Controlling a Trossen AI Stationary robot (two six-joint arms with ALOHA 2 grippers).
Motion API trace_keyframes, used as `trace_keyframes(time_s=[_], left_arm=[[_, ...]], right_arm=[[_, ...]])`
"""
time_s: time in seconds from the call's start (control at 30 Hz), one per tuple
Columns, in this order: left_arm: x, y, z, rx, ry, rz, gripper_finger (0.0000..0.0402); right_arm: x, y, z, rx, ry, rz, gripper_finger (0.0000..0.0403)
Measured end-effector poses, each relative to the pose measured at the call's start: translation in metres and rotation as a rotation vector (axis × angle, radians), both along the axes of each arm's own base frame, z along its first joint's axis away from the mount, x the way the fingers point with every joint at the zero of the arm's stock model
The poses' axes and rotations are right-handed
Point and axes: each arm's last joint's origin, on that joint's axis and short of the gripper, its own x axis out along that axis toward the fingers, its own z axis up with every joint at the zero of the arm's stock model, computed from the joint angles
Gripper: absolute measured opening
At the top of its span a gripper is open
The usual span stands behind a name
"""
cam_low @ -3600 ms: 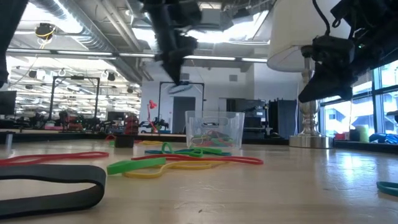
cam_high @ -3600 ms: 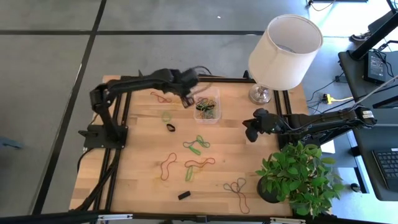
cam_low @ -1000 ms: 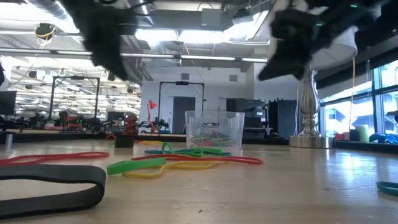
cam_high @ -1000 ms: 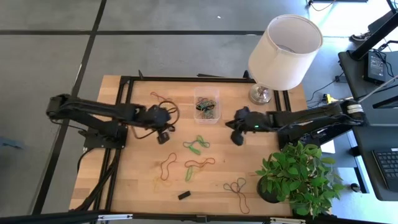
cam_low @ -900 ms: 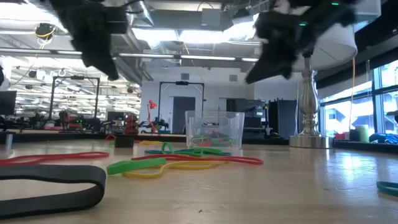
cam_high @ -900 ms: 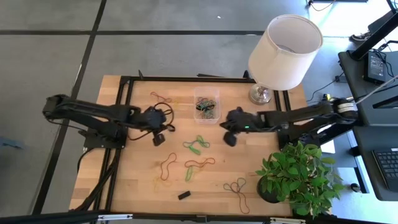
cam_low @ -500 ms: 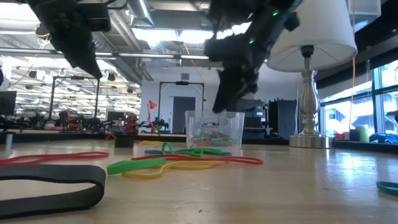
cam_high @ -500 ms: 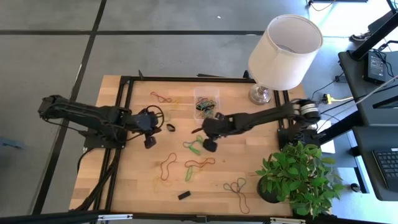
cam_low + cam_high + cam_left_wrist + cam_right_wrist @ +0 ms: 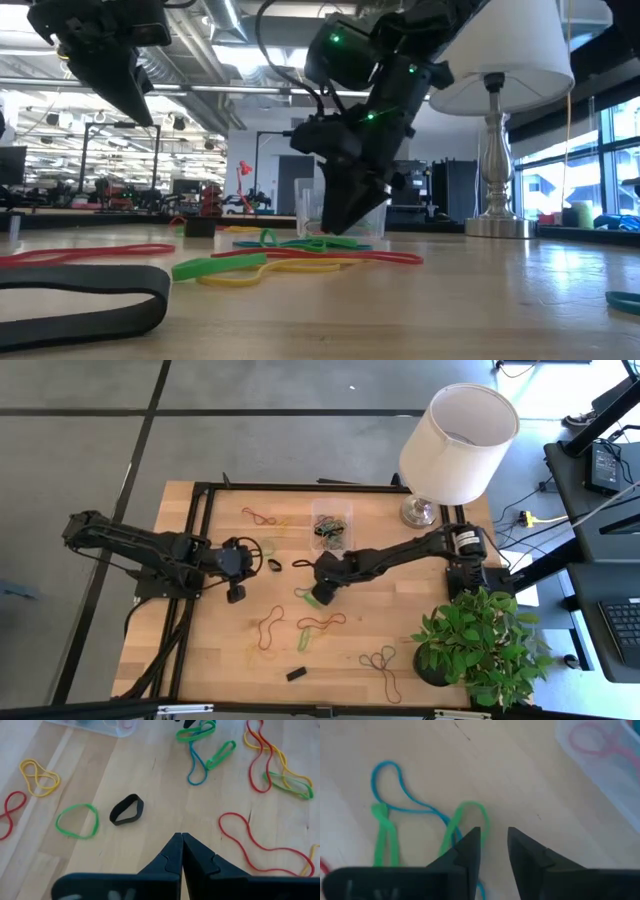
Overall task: Pick and place rubber bands into bin
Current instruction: Put the green rubber band into the transparent bin
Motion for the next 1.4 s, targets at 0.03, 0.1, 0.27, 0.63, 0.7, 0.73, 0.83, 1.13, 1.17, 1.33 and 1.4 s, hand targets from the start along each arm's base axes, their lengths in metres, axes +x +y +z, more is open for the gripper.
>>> trace_keyframes(time_s=[0.03, 0.1, 0.27, 0.63, 0.7, 0.73, 0.83, 1.13, 1.17, 1.33, 1.4], left_arm=[[0.000, 0.000, 0.000, 0.000, 0.000, -0.001, 0.0002], [0.000, 0.000, 0.000, 0.000, 0.000, -0.001, 0.0003], [0.000, 0.000, 0.000, 0.003, -0.001, -0.005, 0.0002], [0.000, 0.000, 0.000, -0.009, -0.003, 0.002, 0.0003], [0.000, 0.000, 0.000, -0.016, -0.004, 0.004, 0.0002], [0.000, 0.000, 0.000, -0.019, -0.004, 0.003, 0.0002], [0.000, -0.001, 0.000, -0.035, -0.002, -0.008, 0.0003], [0.001, -0.001, 0.000, -0.039, -0.005, -0.012, 0.0003], [0.001, -0.001, 0.000, -0.038, -0.004, -0.012, 0.0003], [0.001, -0.001, 0.000, -0.025, -0.004, -0.025, 0.0002], [0.001, -0.001, 0.000, -0.021, -0.005, -0.023, 0.0003]], right_arm=[[0.001, 0.000, -0.001, 0.000, -0.008, 0.001, 0.0107], [0.002, 0.001, -0.002, 0.004, -0.017, -0.003, 0.0109], [0.002, 0.002, -0.002, 0.014, -0.019, -0.015, 0.0110], [-0.003, 0.022, -0.009, 0.006, 0.039, 0.039, 0.0099], [-0.002, 0.025, -0.012, -0.001, 0.047, 0.038, 0.0087], [-0.002, 0.027, -0.014, -0.005, 0.049, 0.039, 0.0078], [-0.003, 0.032, -0.014, 0.000, 0.047, 0.028, 0.0036], [-0.010, 0.040, 0.011, -0.010, 0.003, 0.033, 0.0006], [-0.010, 0.039, 0.015, -0.009, -0.006, 0.023, 0.0005], [-0.014, 0.038, 0.031, -0.023, -0.048, 0.000, 0.0005], [-0.015, 0.037, 0.039, -0.024, -0.068, 0.002, 0.0003]])
